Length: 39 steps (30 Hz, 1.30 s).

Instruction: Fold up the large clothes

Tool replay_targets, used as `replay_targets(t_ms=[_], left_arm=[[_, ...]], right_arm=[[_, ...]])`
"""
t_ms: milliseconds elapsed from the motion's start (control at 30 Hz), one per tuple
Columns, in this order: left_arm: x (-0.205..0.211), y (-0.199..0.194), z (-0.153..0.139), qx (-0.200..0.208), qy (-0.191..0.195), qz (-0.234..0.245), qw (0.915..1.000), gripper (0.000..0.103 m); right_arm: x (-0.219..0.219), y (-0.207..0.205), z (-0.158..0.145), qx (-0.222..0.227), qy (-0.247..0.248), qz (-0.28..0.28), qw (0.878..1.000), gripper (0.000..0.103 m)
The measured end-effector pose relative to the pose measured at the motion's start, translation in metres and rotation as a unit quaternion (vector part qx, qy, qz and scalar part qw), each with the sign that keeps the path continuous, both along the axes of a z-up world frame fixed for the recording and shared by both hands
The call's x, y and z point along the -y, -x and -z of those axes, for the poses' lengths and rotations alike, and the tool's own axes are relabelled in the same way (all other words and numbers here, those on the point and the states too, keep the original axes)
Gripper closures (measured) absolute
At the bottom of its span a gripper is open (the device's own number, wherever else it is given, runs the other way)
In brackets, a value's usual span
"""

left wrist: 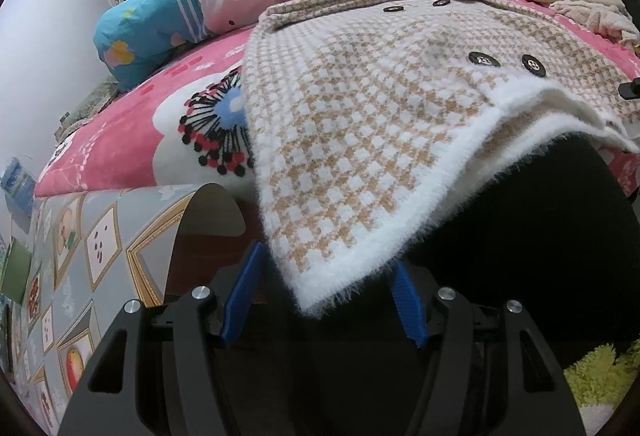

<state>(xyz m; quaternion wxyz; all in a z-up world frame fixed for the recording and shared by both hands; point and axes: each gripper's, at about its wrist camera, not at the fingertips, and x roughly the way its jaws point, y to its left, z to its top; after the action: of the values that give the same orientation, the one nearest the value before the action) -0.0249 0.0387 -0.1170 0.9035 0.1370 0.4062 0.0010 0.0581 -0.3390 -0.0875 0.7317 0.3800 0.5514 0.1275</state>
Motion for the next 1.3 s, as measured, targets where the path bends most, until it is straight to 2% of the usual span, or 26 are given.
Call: replay_targets(t_ms=[167,333,433,1100,1300], left_arm=[[0.000,-0.002,0.001,0.009,-0.003,0.002,1.0000,0.043],[-0.002,-0.003,-0.002,0.014,-0.003,0.000,0.9999,0.057],[-0.004,-0.003,-0.004,0.014,0.003,-0.003,0.9999,0.061],[-0.004,-0.001,-0.005,0.018,0.005,-0.004,0.9998,0.062],[-0.004,-0.001,-0.005,0.018,0.004,-0.004,0.9998,0.062]], right_arm=[[-0.009,-0.006,0.001,-0.004,0.007,-0.010,1.000,0.013],[-0.014,-0.008,0.000,-0.004,0.012,-0.017,1.000,0.020],[-0.015,-0.007,-0.001,-0.005,0.010,-0.019,1.000,0.023],[0.005,0.005,0.004,-0.011,0.007,-0.029,0.999,0.027],[0.008,0.008,0.009,-0.014,0.004,-0.032,0.999,0.033]])
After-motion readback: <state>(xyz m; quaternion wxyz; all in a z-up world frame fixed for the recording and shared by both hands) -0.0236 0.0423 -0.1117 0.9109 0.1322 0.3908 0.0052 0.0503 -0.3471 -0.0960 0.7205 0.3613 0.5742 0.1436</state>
